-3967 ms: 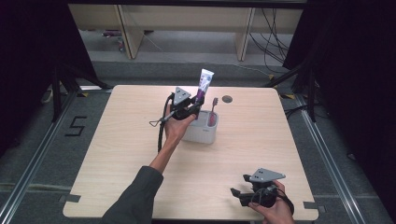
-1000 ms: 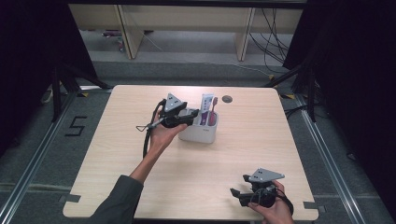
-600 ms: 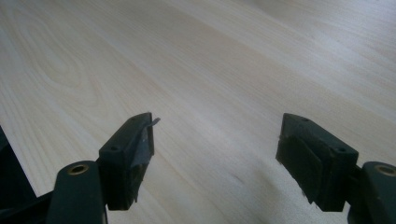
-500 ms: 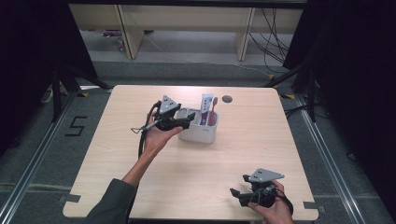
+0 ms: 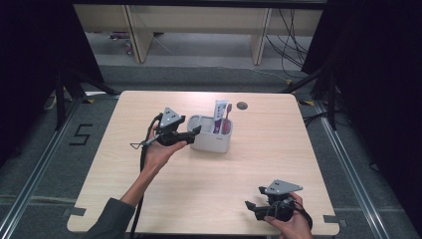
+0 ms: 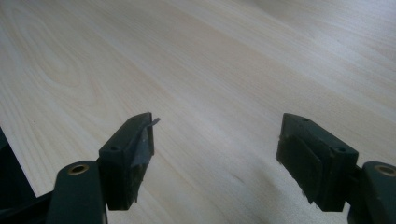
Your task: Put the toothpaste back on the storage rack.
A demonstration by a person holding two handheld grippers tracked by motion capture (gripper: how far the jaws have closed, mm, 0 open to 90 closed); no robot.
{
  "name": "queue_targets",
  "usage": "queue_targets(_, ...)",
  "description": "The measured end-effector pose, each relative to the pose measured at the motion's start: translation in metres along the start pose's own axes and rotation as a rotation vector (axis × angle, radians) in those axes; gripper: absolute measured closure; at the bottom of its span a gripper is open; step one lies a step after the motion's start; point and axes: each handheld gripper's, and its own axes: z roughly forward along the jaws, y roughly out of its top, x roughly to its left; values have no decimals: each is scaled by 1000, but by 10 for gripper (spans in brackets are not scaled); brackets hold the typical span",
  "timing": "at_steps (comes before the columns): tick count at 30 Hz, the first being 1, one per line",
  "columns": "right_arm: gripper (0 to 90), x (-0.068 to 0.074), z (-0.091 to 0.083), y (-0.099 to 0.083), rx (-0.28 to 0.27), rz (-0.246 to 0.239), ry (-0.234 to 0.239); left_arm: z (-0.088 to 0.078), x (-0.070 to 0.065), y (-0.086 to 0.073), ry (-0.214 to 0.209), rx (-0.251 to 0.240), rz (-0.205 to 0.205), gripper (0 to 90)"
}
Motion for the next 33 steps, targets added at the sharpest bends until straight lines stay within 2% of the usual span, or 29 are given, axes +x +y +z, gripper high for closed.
queue_targets(5,281,0,0,0,0,2,1,-10,0,-6,-3,-6,7,288)
queue_targets(13,281,0,1,0,3,5,1,-22,3,-18,-6,-20,-17,287)
queue_targets(15,281,0,1,0,1,2,0,-23,4,-21,-6,-9,-9,287)
queue_targets(23,281,0,1,0,5,6,1,-25,6,-26,-2,-3,-22,281)
queue_targets(29,281,-1,1,0,4,6,-2,-29,5,-32,-16,1,-6,269)
queue_targets(33,281,-1,2,0,2,2,-3,-33,4,-36,-31,0,-16,253)
